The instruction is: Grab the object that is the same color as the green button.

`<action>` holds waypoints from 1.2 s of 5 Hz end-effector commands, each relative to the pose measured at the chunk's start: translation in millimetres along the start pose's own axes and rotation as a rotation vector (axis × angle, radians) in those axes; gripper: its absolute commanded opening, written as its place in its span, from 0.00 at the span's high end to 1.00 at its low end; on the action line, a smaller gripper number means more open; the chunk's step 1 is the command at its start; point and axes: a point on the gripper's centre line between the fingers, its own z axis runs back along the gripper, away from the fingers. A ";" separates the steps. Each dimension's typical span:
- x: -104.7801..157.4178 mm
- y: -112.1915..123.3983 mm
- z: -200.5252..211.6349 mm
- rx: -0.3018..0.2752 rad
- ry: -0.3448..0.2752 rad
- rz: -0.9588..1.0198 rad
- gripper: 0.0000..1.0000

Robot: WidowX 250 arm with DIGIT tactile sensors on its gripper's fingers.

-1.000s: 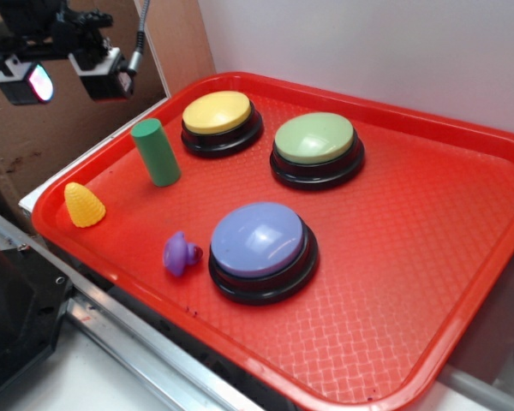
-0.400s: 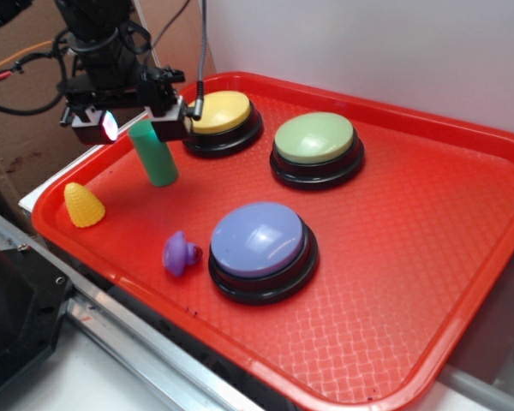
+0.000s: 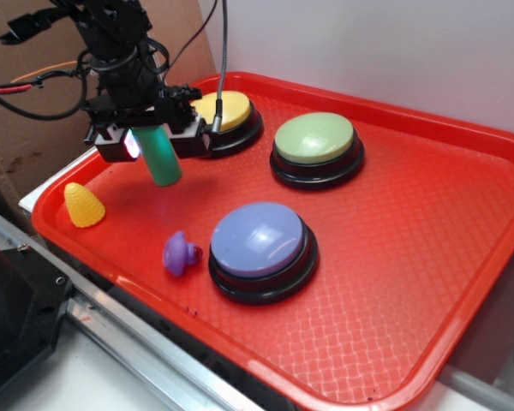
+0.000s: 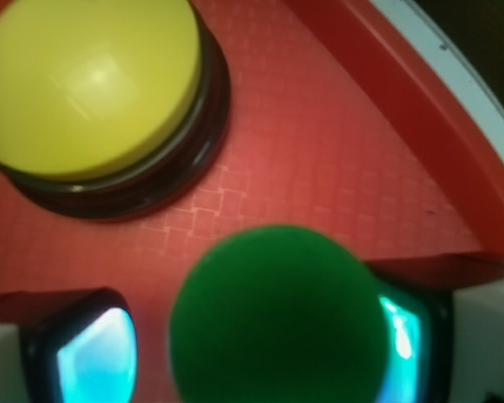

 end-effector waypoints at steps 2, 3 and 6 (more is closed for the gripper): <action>13.2 2.3 15.2 0.016 -0.059 -0.005 1.00; 10.9 -7.4 54.0 0.002 0.017 -0.156 1.00; -20.9 -49.4 160.0 -0.172 0.080 -0.343 1.00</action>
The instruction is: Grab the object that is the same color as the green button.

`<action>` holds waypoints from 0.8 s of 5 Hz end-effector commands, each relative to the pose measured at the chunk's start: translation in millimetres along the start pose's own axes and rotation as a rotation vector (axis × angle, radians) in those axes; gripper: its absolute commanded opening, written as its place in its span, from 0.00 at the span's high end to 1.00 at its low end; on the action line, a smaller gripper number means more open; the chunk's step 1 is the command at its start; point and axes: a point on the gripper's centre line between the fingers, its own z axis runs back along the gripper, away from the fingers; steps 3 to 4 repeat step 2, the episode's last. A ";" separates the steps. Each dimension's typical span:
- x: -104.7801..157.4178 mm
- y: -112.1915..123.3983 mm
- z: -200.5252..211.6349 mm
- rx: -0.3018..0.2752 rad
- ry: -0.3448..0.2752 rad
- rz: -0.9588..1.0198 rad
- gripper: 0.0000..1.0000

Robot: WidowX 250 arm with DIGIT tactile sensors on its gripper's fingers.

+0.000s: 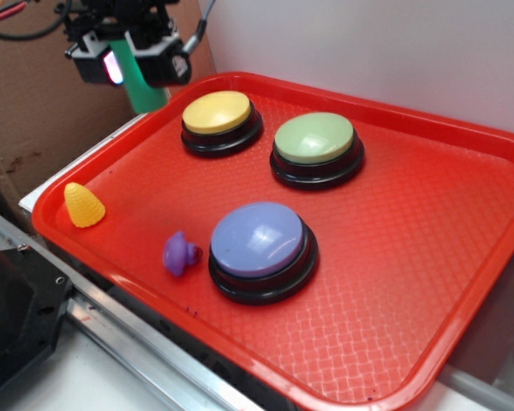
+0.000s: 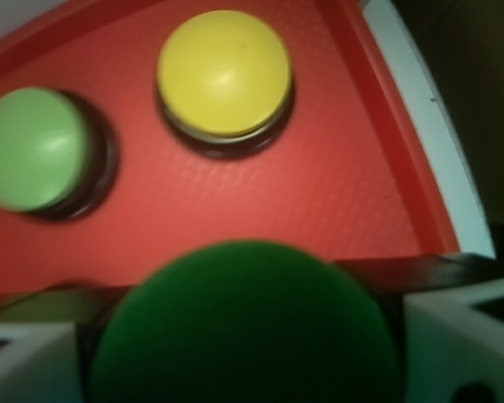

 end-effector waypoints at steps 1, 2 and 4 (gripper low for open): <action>-14.9 -42.7 59.8 -0.054 -0.097 -0.119 1.00; -20.2 -46.4 59.6 -0.036 -0.122 -0.122 1.00; -20.2 -46.4 59.6 -0.036 -0.122 -0.122 1.00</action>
